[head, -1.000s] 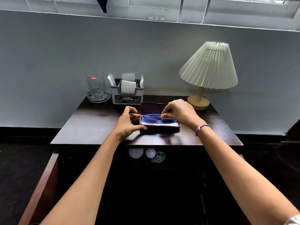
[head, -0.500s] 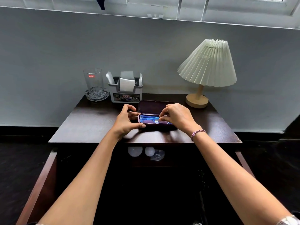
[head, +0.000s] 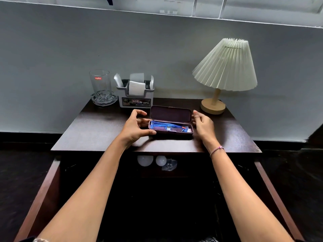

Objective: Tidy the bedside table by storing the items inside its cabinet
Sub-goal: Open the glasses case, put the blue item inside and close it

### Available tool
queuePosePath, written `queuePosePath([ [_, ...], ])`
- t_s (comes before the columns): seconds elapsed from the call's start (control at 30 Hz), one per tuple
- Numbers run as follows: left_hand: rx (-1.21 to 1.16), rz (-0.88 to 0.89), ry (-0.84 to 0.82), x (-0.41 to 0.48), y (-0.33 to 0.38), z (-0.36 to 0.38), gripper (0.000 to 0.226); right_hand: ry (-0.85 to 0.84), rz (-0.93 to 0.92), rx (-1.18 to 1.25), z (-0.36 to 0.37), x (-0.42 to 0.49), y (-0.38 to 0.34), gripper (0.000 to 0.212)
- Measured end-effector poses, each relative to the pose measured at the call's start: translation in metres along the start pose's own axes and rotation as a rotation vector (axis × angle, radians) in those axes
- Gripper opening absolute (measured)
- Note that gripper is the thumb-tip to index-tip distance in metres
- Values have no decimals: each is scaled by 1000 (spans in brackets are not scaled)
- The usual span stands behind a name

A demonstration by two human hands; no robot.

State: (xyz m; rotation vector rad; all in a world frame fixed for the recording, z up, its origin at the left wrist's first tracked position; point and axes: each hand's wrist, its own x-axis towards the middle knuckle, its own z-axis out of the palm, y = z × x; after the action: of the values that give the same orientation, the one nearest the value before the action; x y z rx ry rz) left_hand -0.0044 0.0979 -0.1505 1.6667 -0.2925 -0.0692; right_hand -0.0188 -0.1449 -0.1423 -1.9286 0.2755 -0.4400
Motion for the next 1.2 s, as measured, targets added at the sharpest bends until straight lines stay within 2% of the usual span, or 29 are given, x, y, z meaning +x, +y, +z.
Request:
queuePosePath([
  [0.1,-23,-13,5,1,0,0,69,-28,-46,-29,1,1,3,36],
  [0.27,-27,-22,42,2,-1,-1,70,-10,39,316,-2,2,5,34],
  [0.37,-9,-24,73,4,-3,-1,70,-8,66,417,-3,1,4,33],
  [0.47,-19,-25,82,6,-5,-2,66,-42,38,415,-6,-2,4,32],
  [0.63,-48,-24,94,8,-7,-3,64,-119,45,459,-9,-5,4,10],
  [0.93,-57,-19,155,15,-8,-1,56,-289,1,494,-13,-1,9,14],
  [1.2,-66,-30,158,17,-8,-1,55,-316,-33,425,-14,0,9,15],
])
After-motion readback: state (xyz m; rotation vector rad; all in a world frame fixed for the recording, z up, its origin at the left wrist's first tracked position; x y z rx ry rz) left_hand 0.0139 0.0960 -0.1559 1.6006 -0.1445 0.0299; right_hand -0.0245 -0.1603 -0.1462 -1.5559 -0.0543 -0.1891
